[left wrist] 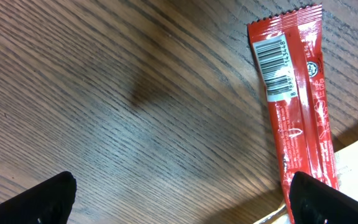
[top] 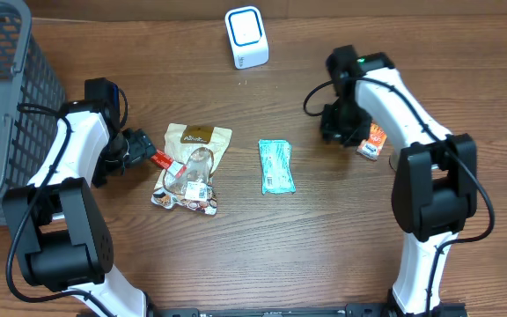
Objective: Scan the item barcode
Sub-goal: 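Move the right gripper left over the mint-green packet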
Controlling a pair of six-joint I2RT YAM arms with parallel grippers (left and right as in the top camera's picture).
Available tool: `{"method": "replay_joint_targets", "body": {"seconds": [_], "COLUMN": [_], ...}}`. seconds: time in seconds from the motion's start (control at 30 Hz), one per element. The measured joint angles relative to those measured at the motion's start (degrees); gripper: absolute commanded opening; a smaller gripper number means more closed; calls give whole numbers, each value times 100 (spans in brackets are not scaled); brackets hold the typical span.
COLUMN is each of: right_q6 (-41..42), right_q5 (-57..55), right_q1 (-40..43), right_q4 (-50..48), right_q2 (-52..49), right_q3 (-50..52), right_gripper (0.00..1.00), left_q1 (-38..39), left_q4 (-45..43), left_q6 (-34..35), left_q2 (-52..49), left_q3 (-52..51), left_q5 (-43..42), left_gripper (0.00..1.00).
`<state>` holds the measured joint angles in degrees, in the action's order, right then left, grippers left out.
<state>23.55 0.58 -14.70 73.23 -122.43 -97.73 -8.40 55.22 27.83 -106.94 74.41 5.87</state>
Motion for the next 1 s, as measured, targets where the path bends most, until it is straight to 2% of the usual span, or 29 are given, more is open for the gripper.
{"method": "replay_joint_targets", "body": {"seconds": [0.43,0.7,0.87,1.0], "right_q6": [984,1193,1130,1019], "right_q5": [308,1014,1366,1515], "right_q1": [-1294,-2079,-2061,-1731], "right_q4": [-514,-662,-7,704], "right_q2": [0,9,7,2], "right_q3": [1040,1123,1056,494], "right_gripper": [38,38,38,35], "left_q1": [0,0,0,0], "left_q4": [2,2,2,2], "left_q6": [0,0,2,0], "left_q2": [0,0,0,0], "left_q3": [0,0,0,0], "left_q5": [-2,-2,-2,-2], "left_gripper": [100,100,100,100]}}
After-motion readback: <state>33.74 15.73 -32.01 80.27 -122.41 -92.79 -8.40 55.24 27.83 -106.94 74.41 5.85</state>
